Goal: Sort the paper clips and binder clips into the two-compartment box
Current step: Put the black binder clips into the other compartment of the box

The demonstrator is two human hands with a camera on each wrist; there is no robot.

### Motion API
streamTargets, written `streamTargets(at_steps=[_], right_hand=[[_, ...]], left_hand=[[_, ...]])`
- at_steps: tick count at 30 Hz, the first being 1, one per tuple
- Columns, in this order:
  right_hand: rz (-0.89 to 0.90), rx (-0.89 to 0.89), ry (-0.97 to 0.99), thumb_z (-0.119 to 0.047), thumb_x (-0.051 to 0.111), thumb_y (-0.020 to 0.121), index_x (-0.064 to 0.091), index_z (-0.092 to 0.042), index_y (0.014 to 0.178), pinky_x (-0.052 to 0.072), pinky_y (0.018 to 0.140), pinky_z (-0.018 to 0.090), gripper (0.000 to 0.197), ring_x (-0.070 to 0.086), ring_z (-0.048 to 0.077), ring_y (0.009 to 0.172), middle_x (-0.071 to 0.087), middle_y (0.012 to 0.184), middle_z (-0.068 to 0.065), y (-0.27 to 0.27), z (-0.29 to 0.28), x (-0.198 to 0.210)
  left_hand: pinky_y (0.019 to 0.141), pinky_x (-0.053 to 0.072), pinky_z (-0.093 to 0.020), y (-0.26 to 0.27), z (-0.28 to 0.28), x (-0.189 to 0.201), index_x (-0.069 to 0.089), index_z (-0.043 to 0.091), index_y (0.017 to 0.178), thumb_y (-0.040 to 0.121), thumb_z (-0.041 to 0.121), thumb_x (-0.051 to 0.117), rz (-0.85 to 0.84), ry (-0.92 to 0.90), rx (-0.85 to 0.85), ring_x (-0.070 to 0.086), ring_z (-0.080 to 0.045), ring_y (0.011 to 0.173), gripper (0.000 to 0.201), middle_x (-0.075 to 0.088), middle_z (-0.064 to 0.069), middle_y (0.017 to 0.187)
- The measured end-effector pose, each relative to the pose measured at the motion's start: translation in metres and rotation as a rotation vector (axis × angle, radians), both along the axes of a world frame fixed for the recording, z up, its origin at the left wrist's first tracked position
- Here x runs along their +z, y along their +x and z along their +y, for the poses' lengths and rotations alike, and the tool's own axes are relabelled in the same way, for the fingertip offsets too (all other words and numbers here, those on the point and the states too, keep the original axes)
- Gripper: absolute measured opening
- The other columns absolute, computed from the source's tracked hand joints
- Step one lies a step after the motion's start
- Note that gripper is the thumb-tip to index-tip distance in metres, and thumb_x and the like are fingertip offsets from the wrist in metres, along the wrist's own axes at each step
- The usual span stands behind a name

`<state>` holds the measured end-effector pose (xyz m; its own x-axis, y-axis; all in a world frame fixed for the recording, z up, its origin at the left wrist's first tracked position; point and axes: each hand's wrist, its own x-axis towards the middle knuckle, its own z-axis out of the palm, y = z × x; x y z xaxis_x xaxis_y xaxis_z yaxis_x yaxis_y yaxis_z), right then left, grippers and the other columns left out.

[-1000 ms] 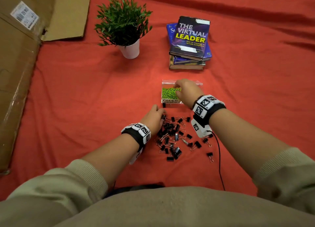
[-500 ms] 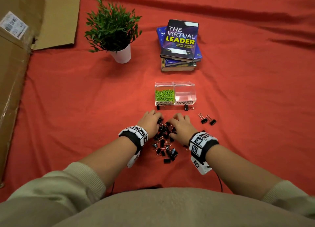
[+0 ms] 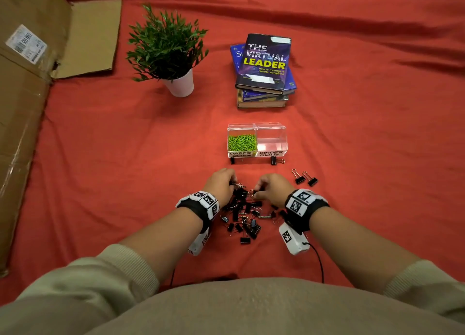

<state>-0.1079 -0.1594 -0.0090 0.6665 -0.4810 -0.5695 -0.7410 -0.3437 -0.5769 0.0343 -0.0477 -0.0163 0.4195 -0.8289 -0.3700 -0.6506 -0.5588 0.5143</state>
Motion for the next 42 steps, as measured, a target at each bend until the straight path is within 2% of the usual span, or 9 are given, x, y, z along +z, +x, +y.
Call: streamTargets(at_steps=[8,13,20,24,27,30,33,37,42], right_hand=[[-0.259,-0.33,0.047,-0.002,0.072,0.077,0.061,-0.011,0.077,0.048,0.05,0.015,0.014,0.054,0.013,0.055,0.061,0.071,0.005,0.018,-0.073,0.055],[-0.184,-0.233,-0.205,-0.009,0.069,0.079,0.067,-0.008,0.087,0.052,0.072,0.034,0.008,0.065,0.027,0.078,0.067,0.082,0.01,0.038,-0.094,0.045],[-0.254,-0.385,-0.261,-0.007,0.063,0.082,0.068,-0.008,0.099,0.046,0.08,0.027,0.018,0.059,0.018,0.085,0.07,0.099,0.01,0.005,-0.098,0.042],[0.063,-0.284,-0.298,-0.017,0.061,0.083,0.064,-0.012,0.103,0.046,0.087,0.032,0.021,0.06,0.025,0.099,0.066,0.109,0.011,-0.039,-0.089,0.023],[0.259,-0.145,-0.337,-0.034,0.065,0.081,0.054,-0.015,0.118,0.041,0.098,0.039,0.043,0.046,0.031,0.115,0.049,0.124,0.011,-0.058,-0.072,0.008],[0.211,-0.137,-0.367,-0.034,0.068,0.08,0.05,-0.014,0.123,0.04,0.101,0.04,0.051,0.04,0.031,0.118,0.041,0.127,0.011,-0.064,-0.059,-0.002],[0.174,-0.109,-0.38,-0.024,0.065,0.082,0.052,-0.01,0.118,0.041,0.1,0.04,0.041,0.041,0.031,0.116,0.044,0.123,0.011,-0.064,-0.056,-0.007],[0.134,-0.088,-0.355,-0.023,0.064,0.077,0.057,-0.01,0.108,0.04,0.096,0.038,0.034,0.04,0.031,0.11,0.047,0.114,0.01,-0.066,-0.052,-0.01],[0.097,-0.038,-0.375,-0.02,0.064,0.075,0.055,-0.013,0.099,0.041,0.089,0.034,0.027,0.039,0.026,0.106,0.046,0.107,0.007,-0.071,-0.044,-0.011]], left_hand=[[0.07,0.044,-0.02,0.0,-0.006,0.009,0.068,0.01,0.089,0.082,0.003,0.067,0.12,-0.038,0.226,0.056,-0.013,0.077,0.01,0.07,-0.007,0.094],[0.07,0.047,-0.021,-0.005,-0.026,0.028,0.069,0.01,0.09,0.081,0.006,0.07,0.16,-0.08,0.232,0.057,-0.013,0.076,0.01,0.068,-0.005,0.092],[0.078,0.055,-0.028,-0.004,-0.079,0.056,0.067,0.009,0.089,0.081,0.004,0.069,0.183,-0.199,0.166,0.063,-0.017,0.08,0.01,0.07,-0.007,0.091],[0.056,0.044,-0.012,-0.002,-0.119,0.058,0.066,0.012,0.087,0.081,0.005,0.067,0.14,-0.209,0.122,0.059,-0.013,0.07,0.009,0.068,-0.002,0.083],[0.046,0.035,-0.007,-0.004,-0.138,0.054,0.065,0.009,0.092,0.083,0.006,0.065,0.106,-0.185,0.103,0.054,-0.01,0.063,0.008,0.062,0.0,0.078],[0.067,0.049,-0.022,-0.009,-0.143,0.048,0.063,0.009,0.102,0.085,0.008,0.065,0.072,-0.168,0.082,0.058,-0.017,0.081,0.017,0.062,-0.005,0.093],[0.094,0.045,-0.035,-0.019,-0.133,0.038,0.063,0.012,0.104,0.085,0.013,0.065,-0.069,-0.242,-0.068,0.054,-0.023,0.106,0.02,0.06,-0.007,0.111],[0.085,0.051,-0.042,-0.044,-0.106,0.021,0.063,0.012,0.1,0.087,0.011,0.054,-0.147,-0.236,-0.334,0.056,-0.025,0.101,0.015,0.057,-0.006,0.108],[0.104,0.042,-0.043,-0.064,-0.088,0.006,0.037,0.004,0.139,0.091,0.001,0.045,-0.241,0.053,-0.508,0.035,-0.029,0.134,0.049,0.033,-0.011,0.148]])
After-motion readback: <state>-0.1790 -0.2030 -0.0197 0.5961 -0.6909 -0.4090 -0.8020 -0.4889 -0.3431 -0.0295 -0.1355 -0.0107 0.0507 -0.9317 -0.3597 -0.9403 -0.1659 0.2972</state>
